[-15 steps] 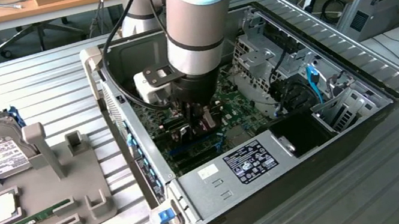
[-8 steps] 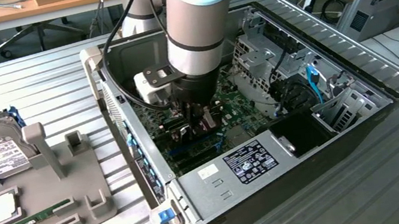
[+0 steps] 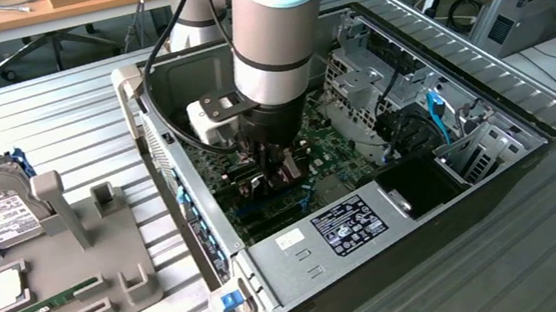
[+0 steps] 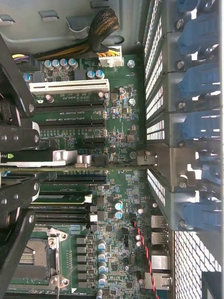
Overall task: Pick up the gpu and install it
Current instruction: 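Insert the gpu into the slot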
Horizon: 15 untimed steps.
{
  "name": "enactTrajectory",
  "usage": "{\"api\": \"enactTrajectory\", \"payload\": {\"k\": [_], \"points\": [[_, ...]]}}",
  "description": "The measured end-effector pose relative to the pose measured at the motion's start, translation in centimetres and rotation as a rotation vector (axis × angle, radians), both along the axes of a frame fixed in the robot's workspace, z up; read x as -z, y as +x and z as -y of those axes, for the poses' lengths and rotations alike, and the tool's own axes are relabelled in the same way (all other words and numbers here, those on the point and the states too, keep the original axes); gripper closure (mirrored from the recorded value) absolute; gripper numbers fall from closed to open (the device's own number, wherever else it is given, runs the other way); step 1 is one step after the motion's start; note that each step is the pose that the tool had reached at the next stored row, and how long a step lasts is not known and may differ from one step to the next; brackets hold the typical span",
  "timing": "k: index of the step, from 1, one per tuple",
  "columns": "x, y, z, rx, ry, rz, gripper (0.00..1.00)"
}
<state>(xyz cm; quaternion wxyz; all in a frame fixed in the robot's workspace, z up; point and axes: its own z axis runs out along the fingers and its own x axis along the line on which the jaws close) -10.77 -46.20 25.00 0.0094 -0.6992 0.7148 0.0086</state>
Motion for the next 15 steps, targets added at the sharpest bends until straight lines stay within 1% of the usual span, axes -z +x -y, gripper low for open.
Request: {"api": "enactTrajectory", "payload": {"k": [15], "points": [[0.23, 0.00, 0.00, 0.000, 0.0002, 0.0001, 0.73]]}}
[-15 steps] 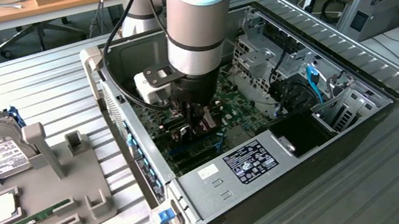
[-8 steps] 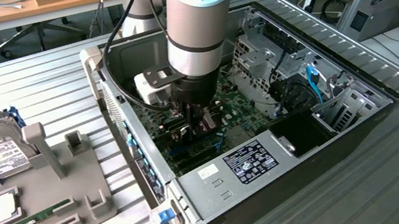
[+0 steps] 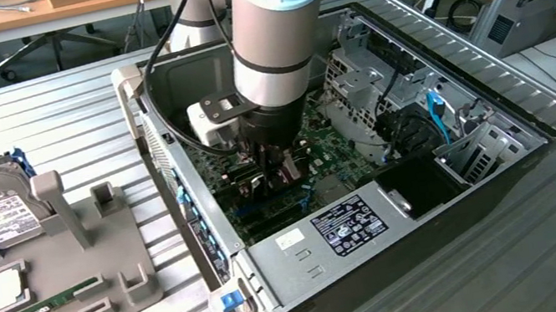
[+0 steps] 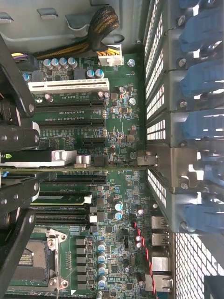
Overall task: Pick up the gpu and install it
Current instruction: 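Insert the gpu into the slot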
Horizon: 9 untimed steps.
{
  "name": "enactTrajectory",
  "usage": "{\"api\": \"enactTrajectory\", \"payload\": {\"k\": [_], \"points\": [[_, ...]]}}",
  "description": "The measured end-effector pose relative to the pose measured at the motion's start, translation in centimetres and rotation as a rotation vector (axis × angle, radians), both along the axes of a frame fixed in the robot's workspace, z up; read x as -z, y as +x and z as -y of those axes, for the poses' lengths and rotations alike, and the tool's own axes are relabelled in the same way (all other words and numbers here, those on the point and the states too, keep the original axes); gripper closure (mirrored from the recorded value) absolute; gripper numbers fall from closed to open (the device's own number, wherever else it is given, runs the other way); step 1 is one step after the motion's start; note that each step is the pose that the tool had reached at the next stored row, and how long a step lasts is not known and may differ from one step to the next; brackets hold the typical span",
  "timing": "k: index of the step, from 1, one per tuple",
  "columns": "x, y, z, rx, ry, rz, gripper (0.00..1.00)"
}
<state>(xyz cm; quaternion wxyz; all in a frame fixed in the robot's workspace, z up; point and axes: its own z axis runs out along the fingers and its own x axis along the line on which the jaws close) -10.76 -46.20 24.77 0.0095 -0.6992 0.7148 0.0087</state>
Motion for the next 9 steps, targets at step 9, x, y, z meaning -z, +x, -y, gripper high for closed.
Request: {"api": "enactTrajectory", "payload": {"k": [9], "points": [[0.00, -0.02, 0.00, 0.000, 0.0000, 0.0002, 0.59]]}}
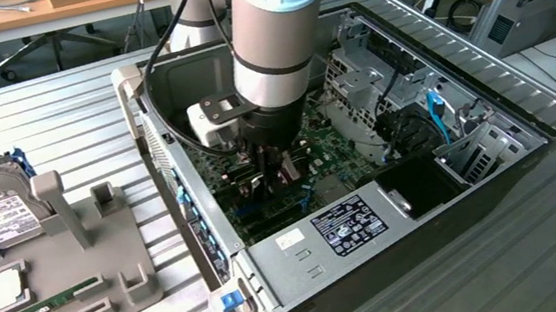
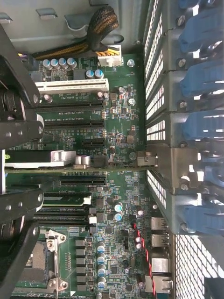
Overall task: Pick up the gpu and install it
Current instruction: 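Insert the gpu into the slot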
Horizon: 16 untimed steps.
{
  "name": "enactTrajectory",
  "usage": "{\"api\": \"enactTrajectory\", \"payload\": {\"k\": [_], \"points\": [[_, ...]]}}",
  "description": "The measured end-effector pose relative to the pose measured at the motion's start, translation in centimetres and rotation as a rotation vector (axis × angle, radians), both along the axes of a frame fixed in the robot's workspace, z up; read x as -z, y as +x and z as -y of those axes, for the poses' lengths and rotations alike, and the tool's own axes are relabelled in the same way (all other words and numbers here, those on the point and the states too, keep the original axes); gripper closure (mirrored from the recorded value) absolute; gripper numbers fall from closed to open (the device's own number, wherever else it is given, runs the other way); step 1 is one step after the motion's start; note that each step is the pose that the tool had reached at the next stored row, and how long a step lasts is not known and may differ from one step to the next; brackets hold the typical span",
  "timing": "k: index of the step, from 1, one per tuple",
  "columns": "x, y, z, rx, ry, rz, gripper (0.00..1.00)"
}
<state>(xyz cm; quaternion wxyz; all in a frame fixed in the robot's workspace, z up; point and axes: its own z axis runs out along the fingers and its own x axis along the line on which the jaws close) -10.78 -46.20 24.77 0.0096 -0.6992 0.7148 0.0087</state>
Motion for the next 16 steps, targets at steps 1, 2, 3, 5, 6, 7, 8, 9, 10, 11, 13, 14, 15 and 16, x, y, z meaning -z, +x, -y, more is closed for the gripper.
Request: {"api": "enactTrajectory", "payload": {"k": [1, 2, 3, 5, 6, 7, 8, 9, 10, 11, 13, 14, 15, 16], "points": [[0.00, 0.0, 0.00, 0.000, -0.0001, -0.0001, 0.59], [0.00, 0.0, 0.00, 0.000, 0.0000, -0.0001, 0.59], [-0.06, 0.0, 0.00, 0.000, -0.0003, -0.0002, 0.59], [-0.21, 0.0, -0.01, 0.000, -0.0005, -0.0002, 0.59], [-0.33, 0.0, -0.03, 0.000, -0.0008, -0.0001, 0.59], [-0.48, 0.0, -0.06, 0.000, -0.0014, -0.0001, 0.59], [-0.60, 0.0, -0.10, 0.000, -0.0017, 0.0000, 0.59], [-0.78, 0.0, -0.14, 0.000, -0.0024, -0.0001, 0.59], [-0.91, 0.0, -0.16, 0.000, -0.0028, -0.0001, 0.59], [-1.19, 0.0, -0.22, 0.000, -0.0035, 0.0000, 0.59], [-1.50, 0.0, -0.28, 0.000, -0.0043, 0.0000, 0.59], [-1.58, 0.0, -0.31, 0.000, -0.0047, 0.0000, 0.59], [-1.66, 0.0, -0.33, 0.000, -0.0051, 0.0000, 0.59], [-1.75, 0.0, -0.34, 0.000, -0.0056, 0.0000, 0.59]]}}
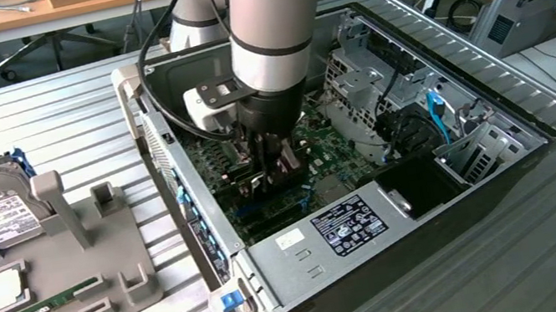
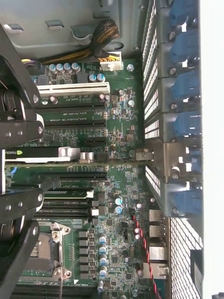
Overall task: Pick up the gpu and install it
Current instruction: 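Insert the gpu into the slot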
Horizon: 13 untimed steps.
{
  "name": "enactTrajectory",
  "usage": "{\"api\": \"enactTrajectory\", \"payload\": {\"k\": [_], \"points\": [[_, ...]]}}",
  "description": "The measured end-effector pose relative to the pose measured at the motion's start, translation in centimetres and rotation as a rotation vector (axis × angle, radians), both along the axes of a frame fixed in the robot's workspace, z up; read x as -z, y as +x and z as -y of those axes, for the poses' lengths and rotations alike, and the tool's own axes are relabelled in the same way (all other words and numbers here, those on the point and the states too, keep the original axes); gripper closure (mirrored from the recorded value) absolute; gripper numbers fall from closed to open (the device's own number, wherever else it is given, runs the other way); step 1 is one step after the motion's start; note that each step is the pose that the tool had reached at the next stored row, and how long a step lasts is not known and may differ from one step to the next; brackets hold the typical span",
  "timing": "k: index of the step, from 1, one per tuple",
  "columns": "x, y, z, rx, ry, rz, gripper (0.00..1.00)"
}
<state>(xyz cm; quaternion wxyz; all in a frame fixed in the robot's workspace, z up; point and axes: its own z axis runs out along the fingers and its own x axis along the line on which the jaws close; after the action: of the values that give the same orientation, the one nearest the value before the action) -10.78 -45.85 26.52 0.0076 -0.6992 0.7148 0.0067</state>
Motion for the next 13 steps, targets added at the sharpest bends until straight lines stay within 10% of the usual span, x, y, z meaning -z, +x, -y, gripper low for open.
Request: {"api": "enactTrajectory", "payload": {"k": [9, 13], "points": [[-0.10, 0.00, -0.02, 0.000, -0.0006, 0.0000, 0.59], [-0.10, 0.00, -0.02, 0.000, -0.0006, -0.0001, 0.73]]}}
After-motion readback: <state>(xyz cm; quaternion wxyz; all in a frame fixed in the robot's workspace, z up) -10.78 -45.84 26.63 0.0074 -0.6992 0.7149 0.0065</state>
